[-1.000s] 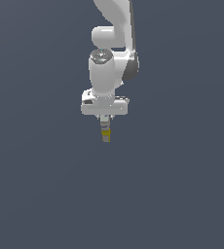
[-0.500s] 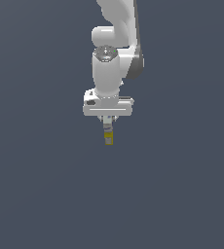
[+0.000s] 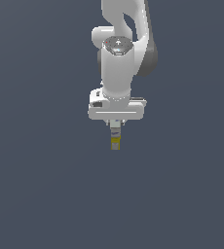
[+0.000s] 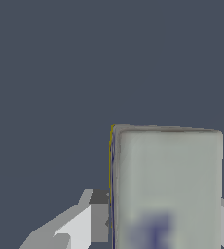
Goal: Pick up the object and move it to a goal position.
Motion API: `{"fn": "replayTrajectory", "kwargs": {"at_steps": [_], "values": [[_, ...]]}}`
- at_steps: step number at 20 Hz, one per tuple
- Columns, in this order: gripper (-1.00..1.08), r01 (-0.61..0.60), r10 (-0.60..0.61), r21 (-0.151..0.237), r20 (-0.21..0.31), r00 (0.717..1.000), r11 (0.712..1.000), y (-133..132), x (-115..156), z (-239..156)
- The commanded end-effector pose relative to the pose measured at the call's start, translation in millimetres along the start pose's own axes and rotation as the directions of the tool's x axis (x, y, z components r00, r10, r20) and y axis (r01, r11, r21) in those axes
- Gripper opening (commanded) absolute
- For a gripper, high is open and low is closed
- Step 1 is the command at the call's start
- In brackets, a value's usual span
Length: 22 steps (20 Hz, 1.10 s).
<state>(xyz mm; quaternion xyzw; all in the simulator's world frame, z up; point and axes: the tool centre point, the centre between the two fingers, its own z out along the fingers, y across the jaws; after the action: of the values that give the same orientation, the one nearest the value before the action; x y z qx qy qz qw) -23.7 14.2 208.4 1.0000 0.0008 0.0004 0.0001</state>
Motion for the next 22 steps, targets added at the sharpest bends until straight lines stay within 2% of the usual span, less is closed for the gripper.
{"fn": "replayTrajectory", "kwargs": {"at_steps": [1, 12, 22], "values": [[-1.0, 0.0, 0.0, 0.0, 0.0, 1.0, 1.0, -8.7, 14.2, -10.6], [-1.0, 0.0, 0.0, 0.0, 0.001, 1.0, 1.0, -38.8, 66.8, -47.2], [-1.0, 0.0, 0.0, 0.0, 0.001, 1.0, 1.0, -50.7, 88.9, -62.0]]}}
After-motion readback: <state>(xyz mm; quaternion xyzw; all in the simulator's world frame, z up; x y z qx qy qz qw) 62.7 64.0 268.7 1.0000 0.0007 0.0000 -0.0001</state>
